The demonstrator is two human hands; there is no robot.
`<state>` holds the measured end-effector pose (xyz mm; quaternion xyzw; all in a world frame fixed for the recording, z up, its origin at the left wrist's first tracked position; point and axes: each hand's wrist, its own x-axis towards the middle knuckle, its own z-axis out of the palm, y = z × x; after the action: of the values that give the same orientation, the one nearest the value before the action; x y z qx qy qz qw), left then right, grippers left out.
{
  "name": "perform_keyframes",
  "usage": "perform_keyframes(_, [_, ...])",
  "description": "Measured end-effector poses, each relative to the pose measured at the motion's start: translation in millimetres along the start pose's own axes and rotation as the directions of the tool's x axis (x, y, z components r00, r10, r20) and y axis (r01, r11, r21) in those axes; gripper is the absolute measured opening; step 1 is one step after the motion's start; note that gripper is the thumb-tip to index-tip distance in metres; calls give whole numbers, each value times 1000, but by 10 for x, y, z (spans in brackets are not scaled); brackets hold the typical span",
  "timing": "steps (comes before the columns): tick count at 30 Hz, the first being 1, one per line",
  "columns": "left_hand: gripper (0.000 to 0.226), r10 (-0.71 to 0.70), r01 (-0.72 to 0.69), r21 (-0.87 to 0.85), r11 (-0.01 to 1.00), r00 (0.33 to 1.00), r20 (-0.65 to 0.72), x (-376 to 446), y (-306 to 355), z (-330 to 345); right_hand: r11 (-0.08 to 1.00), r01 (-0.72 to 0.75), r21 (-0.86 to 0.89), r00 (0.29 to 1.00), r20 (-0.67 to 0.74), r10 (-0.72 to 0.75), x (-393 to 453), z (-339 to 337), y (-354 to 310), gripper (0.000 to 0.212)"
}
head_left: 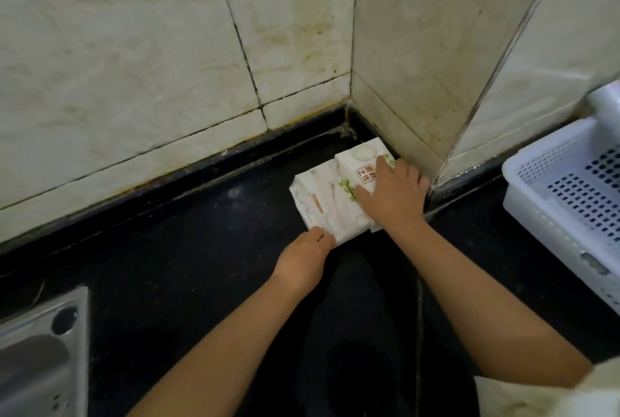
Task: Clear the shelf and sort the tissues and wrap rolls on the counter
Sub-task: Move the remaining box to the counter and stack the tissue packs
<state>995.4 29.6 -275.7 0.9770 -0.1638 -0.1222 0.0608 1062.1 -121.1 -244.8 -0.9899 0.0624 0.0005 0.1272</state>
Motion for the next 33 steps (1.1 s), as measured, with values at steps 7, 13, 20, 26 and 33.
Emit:
perform_keyframes(7, [41, -88, 89, -34, 995, 996, 19, -317, 114, -404, 994, 108, -5, 993, 40, -107, -429, -295, 20, 56])
perform_keyframes(13, [43, -22, 33, 104, 994, 994, -108, -683, 561, -1057, 997, 12, -73, 1000, 1, -12, -1220, -928, 133, 49])
perform_keyframes(20, [44, 259, -251, 145, 957, 965, -36, -1836, 1389, -1174, 955, -277, -107, 955, -138, 262, -3039, -1503, 530, 43])
perform_keyframes(26, [48, 519, -534, 120, 837, 844, 131, -3016, 2465, -692, 839, -545, -8, 829, -155, 537, -5047, -1620, 1097, 39])
perform_keyframes(33, [46, 726, -781, 91, 618, 612, 313, -4176, 3749, 1, 588, -807, 60, 573, -162, 803, -7116, -1712, 1873, 39])
